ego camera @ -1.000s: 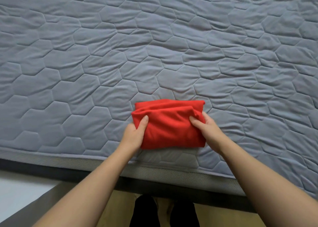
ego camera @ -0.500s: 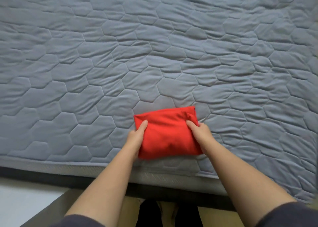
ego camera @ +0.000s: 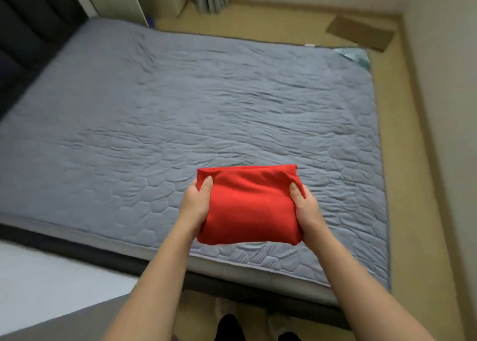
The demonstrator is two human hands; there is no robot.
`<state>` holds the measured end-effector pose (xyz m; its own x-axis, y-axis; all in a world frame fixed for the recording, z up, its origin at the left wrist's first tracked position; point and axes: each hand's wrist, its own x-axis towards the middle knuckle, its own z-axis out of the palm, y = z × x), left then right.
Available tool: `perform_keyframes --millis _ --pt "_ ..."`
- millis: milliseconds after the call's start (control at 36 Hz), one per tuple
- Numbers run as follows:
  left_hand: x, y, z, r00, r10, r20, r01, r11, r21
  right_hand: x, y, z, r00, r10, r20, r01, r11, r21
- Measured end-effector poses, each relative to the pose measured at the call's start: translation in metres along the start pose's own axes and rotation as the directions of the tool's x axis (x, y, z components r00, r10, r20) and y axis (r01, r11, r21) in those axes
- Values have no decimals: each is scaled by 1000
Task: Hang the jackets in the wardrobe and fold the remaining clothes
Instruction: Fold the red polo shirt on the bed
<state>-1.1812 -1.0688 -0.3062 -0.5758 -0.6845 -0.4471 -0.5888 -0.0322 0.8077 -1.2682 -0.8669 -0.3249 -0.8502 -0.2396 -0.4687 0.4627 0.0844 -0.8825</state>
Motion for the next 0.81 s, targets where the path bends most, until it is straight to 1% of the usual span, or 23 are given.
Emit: perform_keyframes --millis 83,139,194,250,306,361,444,500,528,556,611,667,722,806 --pt "-38 50 -42 987 117 -108 -117 993 3 -30 -51 10 992 -94 81 84 989 123" --pt "-68 79 -71 964 185 -193 -189 982 -3 -47 -84 20 976 -169 137 144 974 176" --pt "-96 103 -96 923 263 -282 -268 963 20 -58 -114 33 950 -237 204 201 963 179" --pt "-136 118 -124 853 315 -415 -329 944 41 -81 -144 47 904 -299 304 261 952 161" --pt "-172 124 -142 788 324 -524 -360 932 36 -102 -166 58 855 -352 380 315 936 158" --pt "-207 124 -156 740 296 -604 -383 924 -16 -127 -183 68 801 -399 446 364 916 165" --pt "-262 115 -174 674 228 -703 -412 906 -101 -168 -198 81 712 -415 566 381 906 185" --pt "-299 107 -185 625 197 -756 -416 903 -108 -198 -201 90 640 -424 640 403 895 190" --pt "-317 102 -191 582 194 -790 -414 907 -82 -212 -202 95 604 -441 664 424 883 201" --pt "-337 96 -197 523 200 -829 -415 909 -42 -227 -201 99 564 -468 680 457 863 215" --pt "-377 81 -208 388 230 -892 -422 905 50 -257 -198 106 480 -525 703 534 810 241" --pt "-421 62 -218 266 253 -930 -417 900 126 -289 -192 112 399 -576 713 564 768 304" --pt "-459 44 -224 180 243 -953 -383 910 160 -316 -182 118 337 -604 723 568 742 355" --pt "-523 9 -231 59 195 -979 -324 931 166 -374 -157 124 221 -583 782 540 741 400"
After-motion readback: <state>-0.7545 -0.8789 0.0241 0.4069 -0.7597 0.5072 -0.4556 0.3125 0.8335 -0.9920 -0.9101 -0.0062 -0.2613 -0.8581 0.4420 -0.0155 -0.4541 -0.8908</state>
